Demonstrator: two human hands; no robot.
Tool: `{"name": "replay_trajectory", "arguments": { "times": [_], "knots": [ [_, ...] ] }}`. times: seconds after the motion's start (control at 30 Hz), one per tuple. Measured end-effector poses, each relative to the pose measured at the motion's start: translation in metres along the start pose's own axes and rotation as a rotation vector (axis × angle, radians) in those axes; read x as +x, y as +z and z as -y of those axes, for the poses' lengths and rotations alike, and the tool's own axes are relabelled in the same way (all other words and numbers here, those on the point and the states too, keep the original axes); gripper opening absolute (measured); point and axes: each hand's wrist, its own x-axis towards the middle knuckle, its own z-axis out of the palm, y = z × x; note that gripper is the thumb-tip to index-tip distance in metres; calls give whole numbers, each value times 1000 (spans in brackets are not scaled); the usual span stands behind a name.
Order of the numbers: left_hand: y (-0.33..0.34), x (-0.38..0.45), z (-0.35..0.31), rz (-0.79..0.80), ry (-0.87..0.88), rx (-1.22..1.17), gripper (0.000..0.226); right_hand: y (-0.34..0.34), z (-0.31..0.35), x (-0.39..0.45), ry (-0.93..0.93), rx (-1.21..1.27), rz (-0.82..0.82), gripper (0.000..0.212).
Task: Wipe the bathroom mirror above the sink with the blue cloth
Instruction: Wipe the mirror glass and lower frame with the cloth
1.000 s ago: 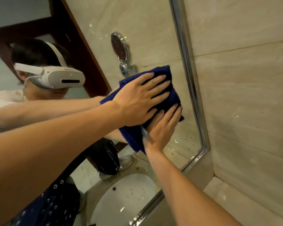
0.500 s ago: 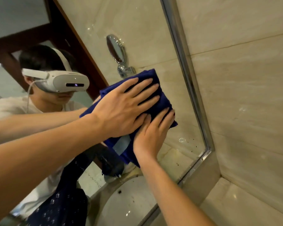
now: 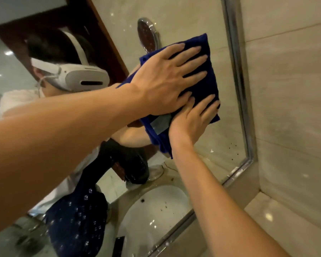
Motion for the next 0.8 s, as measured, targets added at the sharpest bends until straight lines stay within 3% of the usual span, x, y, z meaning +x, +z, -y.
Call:
{"name": "replay_trajectory", "arguments": {
  "times": [0.13, 0.33, 0.43, 0.63, 0.8],
  "knots": [
    [-14, -78, 19, 5, -62, -5, 61, 19, 22, -75, -117, 38, -35, 62],
    [-34, -237, 17, 35, -269, 51, 58, 17, 34, -203, -357, -2, 353, 73],
    [-42, -281, 16, 20, -364, 60, 56, 17, 40, -229, -498, -103, 412, 75],
    [-44, -257, 37, -68, -528, 78, 56, 32, 79, -174, -680, -139, 306, 72],
    [-48, -252, 62, -187, -681, 60, 53, 55, 118, -161, -753, -63, 97, 65]
  ]
}}
